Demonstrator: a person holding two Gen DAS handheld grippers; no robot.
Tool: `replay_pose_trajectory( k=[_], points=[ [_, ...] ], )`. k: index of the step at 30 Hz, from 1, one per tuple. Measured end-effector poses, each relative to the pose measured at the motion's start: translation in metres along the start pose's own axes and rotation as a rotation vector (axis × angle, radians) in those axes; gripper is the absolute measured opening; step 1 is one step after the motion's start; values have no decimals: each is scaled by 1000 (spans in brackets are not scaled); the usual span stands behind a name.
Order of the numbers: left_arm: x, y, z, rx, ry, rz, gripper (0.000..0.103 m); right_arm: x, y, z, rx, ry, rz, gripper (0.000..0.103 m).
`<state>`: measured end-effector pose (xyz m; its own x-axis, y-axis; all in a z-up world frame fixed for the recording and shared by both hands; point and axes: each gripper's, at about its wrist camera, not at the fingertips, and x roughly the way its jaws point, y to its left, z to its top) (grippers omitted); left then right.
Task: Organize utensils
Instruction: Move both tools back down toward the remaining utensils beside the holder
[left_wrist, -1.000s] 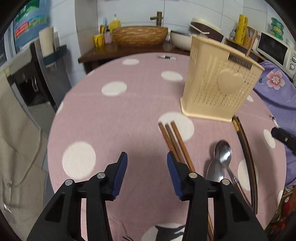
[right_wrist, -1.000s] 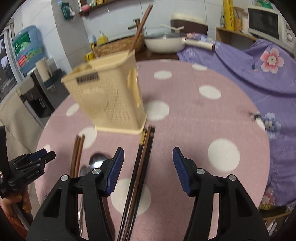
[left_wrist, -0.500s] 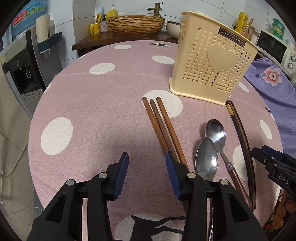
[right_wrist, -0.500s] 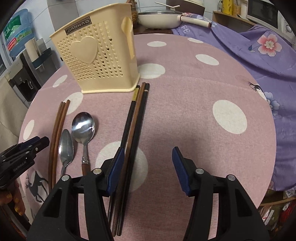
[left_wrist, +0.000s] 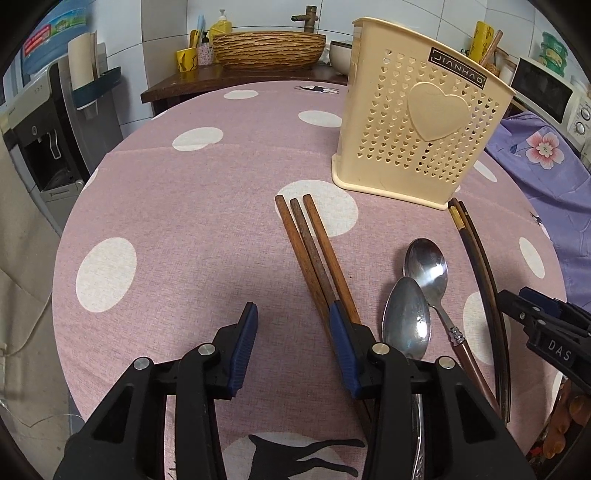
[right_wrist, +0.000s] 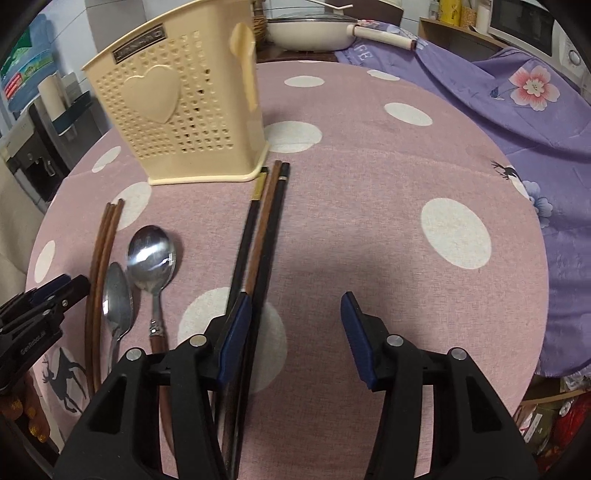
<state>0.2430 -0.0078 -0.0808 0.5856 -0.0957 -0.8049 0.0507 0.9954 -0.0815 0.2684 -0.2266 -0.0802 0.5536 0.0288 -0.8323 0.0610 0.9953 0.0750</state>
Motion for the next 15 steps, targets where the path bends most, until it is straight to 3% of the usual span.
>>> replay_pose_trajectory(
  k=[4, 9, 15],
  points=[
    [2, 9, -1, 16, -5, 60, 40, 2, -7, 3, 13, 5, -6, 50],
    [-2, 25, 4, -62, 0, 20, 40, 3, -6, 5, 32, 6, 16, 49],
    [-2, 11, 12, -44, -14, -18, 40, 8, 1, 10, 15, 9, 6, 48]
  ],
)
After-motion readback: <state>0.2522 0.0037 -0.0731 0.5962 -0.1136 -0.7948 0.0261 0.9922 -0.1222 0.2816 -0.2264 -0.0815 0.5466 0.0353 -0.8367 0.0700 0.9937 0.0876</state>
